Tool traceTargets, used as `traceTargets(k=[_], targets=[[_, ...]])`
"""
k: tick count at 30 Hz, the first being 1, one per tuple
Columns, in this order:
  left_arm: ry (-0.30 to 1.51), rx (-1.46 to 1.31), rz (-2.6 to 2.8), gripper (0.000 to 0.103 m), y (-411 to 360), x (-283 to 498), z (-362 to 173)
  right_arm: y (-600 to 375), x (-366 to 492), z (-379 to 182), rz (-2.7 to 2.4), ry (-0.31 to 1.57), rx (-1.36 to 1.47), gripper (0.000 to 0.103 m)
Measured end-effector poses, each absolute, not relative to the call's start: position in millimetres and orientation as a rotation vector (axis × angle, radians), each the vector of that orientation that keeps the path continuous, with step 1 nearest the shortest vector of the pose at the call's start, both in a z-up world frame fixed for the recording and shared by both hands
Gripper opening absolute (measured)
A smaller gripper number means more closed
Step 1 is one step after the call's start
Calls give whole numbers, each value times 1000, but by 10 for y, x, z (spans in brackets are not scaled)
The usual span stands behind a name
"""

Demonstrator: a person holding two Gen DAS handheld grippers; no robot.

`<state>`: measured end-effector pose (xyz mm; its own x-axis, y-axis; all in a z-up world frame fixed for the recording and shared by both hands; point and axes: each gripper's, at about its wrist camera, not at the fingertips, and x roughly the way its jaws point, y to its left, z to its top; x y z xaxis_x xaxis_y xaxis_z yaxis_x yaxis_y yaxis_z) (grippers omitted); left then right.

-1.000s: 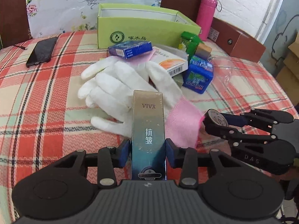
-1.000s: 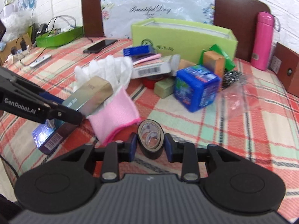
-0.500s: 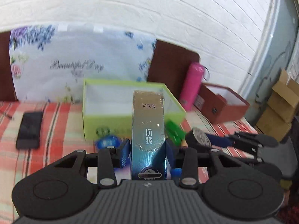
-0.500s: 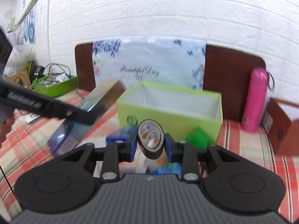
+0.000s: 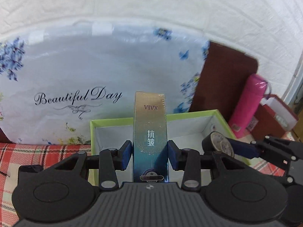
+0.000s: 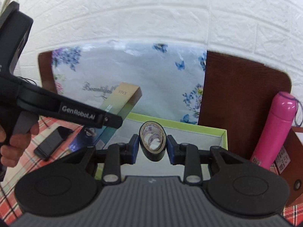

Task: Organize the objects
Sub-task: 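Carry the VIVX box and tape roll into the lime-green box and release both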

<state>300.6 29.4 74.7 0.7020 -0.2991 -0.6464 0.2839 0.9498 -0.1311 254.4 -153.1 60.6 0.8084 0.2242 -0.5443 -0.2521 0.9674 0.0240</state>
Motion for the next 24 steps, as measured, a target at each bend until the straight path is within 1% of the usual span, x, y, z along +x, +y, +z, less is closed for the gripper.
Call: traceTargets(k=[6,13,14,15,16,17,18,19,20,21,22,23,24], targets=[[797,7,-319,43,346,3197,457,-1507,2916,199,263,721,10,30],[830,14,-311,42,390,3277,253,-1350,3067,-68,263,796,-17,30],[818,14,-303,45,387,3285,232,-1336,3074,-94,263,801,-19,30],[804,15,-294,51,388,3291,218,-1333,3080,-116,262,805,-18,31],[792,15,-291,62,389,3293,211,-1327,3078,-130,265,807,-18,41],[782,13,-304,65,394,3284,218,-1328,3066,-134,270,808,-19,50],[781,8,-307,66,398,3275,239,-1336,3044,-123,275,801,-21,64],[784,-1,-303,66,411,3258,272,-1348,3010,-91,280,789,-26,67],[782,-9,-304,66,434,3226,323,-1361,2966,-40,282,777,-32,68],[770,-17,-306,66,452,3184,384,-1378,2911,30,284,763,-33,72],[746,-24,-306,66,477,3119,457,-1407,2843,115,287,740,-26,83],[715,-32,-302,68,501,3030,542,-1445,2762,211,288,710,-15,89],[679,-43,-296,70,512,2935,628,-1493,2659,311,286,675,-3,100]])
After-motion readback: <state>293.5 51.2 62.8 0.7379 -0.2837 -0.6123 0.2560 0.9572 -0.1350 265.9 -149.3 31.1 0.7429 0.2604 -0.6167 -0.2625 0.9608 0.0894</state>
